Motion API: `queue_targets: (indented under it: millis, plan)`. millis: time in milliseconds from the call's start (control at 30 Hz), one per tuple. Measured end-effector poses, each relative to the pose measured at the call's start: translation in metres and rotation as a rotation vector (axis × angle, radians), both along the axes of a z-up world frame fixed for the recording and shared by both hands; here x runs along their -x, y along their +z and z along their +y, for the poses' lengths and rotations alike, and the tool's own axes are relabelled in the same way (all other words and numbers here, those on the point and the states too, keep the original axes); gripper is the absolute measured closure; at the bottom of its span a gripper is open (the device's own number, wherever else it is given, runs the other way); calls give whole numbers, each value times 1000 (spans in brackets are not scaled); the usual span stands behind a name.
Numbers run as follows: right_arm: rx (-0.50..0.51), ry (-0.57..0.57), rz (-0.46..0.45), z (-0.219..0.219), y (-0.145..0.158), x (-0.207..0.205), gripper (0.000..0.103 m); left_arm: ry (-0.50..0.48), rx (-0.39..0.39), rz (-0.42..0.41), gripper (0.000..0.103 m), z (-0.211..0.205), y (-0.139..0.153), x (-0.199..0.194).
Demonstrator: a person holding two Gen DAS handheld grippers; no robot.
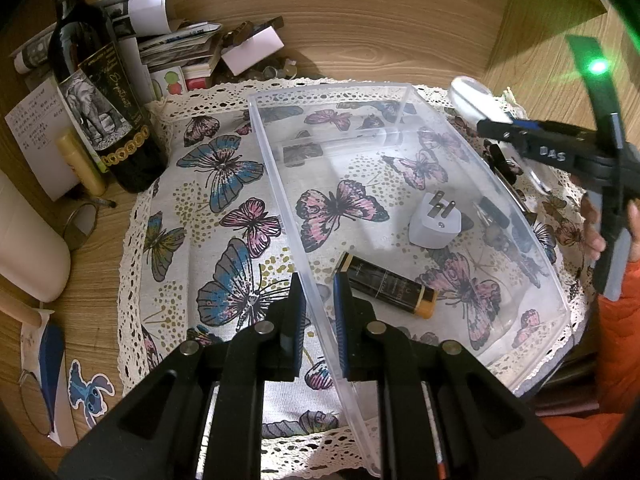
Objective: Organize rigid objects
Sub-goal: 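Lift the white device and carry it over the box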
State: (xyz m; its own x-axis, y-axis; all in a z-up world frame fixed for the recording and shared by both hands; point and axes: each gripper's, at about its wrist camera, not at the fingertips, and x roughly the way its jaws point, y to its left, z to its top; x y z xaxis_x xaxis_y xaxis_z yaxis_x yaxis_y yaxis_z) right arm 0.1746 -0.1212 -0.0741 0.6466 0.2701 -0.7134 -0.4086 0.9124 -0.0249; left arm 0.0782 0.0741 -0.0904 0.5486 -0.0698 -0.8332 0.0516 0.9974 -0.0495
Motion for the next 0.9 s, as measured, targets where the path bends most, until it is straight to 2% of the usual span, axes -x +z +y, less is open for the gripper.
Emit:
queue_targets:
  millis: [467, 733, 900]
  plan:
    - [-44, 138, -111, 35, 33, 46, 74, -2, -1, -1, 89, 0, 0, 0]
    - [-39, 244, -101, 63, 27, 65, 74, -2, 1, -1, 89, 0, 0, 0]
    - [-35, 296, -46, 78, 15, 67, 74, -2, 1, -1, 89, 0, 0, 0]
